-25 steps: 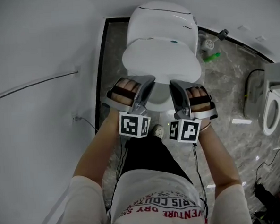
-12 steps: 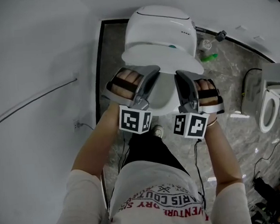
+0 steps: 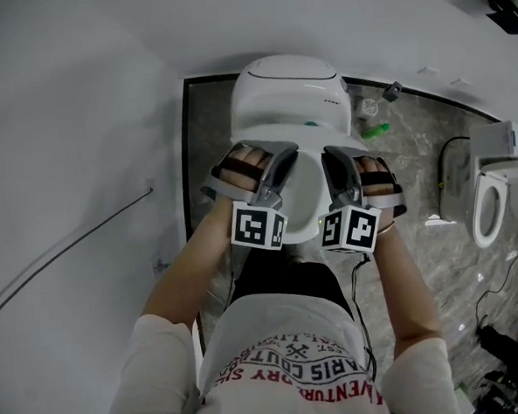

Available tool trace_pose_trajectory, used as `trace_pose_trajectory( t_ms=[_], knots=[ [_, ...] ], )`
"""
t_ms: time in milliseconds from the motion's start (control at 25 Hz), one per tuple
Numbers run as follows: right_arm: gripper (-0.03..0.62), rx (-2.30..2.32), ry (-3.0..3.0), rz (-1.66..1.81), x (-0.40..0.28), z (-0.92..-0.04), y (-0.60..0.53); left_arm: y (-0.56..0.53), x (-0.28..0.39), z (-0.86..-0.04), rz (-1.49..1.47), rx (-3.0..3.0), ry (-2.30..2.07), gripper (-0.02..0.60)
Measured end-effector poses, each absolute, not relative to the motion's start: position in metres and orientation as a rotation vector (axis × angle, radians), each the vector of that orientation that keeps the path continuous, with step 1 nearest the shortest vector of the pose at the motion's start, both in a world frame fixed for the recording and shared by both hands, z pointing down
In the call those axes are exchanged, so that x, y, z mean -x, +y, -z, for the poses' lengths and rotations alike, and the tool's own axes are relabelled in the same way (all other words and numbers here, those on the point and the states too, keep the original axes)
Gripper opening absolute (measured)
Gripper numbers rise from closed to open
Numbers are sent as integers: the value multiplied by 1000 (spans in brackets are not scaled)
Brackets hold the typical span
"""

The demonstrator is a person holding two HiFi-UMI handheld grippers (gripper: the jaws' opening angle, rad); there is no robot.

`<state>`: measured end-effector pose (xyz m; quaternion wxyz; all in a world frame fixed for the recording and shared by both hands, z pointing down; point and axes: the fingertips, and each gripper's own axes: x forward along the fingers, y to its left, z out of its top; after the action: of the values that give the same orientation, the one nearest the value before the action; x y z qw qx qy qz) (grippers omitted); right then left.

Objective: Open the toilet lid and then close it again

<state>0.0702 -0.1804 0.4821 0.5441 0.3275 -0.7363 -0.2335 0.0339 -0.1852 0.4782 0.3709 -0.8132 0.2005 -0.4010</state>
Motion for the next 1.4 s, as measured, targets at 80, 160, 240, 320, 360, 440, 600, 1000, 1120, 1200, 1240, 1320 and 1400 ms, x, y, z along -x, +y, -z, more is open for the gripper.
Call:
trace_pose_trajectory(
  t_ms=[80, 160, 240, 320, 360, 440, 600, 1000, 1120, 1200, 1240, 1320, 1400],
  knots=[
    [29, -784, -1745, 537, -72, -480, -191, -196, -36, -476, 1036, 2091, 508, 44],
    [29, -785, -1745, 521, -76, -477, -205, -209, -40, -472, 1039, 2101, 507, 44],
    [29, -777, -1755, 501, -80, -474, -219, -224, -43, -469, 1038, 2115, 522, 46],
    [29, -770, -1771, 480, -82, -471, -234, -239, -46, -465, 1035, 2126, 554, 49],
    [29, -766, -1779, 478, -84, -470, -241, -245, -47, -464, 1032, 2130, 569, 51],
    [29, -760, -1793, 483, -88, -468, -254, -258, -51, -462, 1027, 2132, 581, 54],
    [29, -738, -1813, 483, -92, -468, -272, -277, -56, -463, 1033, 2136, 570, 55],
    [29, -697, -1861, 468, -95, -473, -333, -340, -59, -468, 1055, 2171, 645, 63],
    [29, -677, -1866, 456, -99, -477, -352, -359, -62, -471, 1066, 2180, 658, 64],
    [29, -664, -1869, 449, -99, -478, -363, -371, -64, -474, 1073, 2180, 658, 64],
    [29, -657, -1872, 446, -99, -479, -368, -376, -64, -475, 1078, 2181, 658, 63],
    [30, -646, -1881, 439, -99, -481, -377, -385, -64, -477, 1092, 2179, 653, 64],
    [29, -639, -1893, 432, -101, -482, -384, -392, -66, -479, 1105, 2178, 639, 64]
  ],
)
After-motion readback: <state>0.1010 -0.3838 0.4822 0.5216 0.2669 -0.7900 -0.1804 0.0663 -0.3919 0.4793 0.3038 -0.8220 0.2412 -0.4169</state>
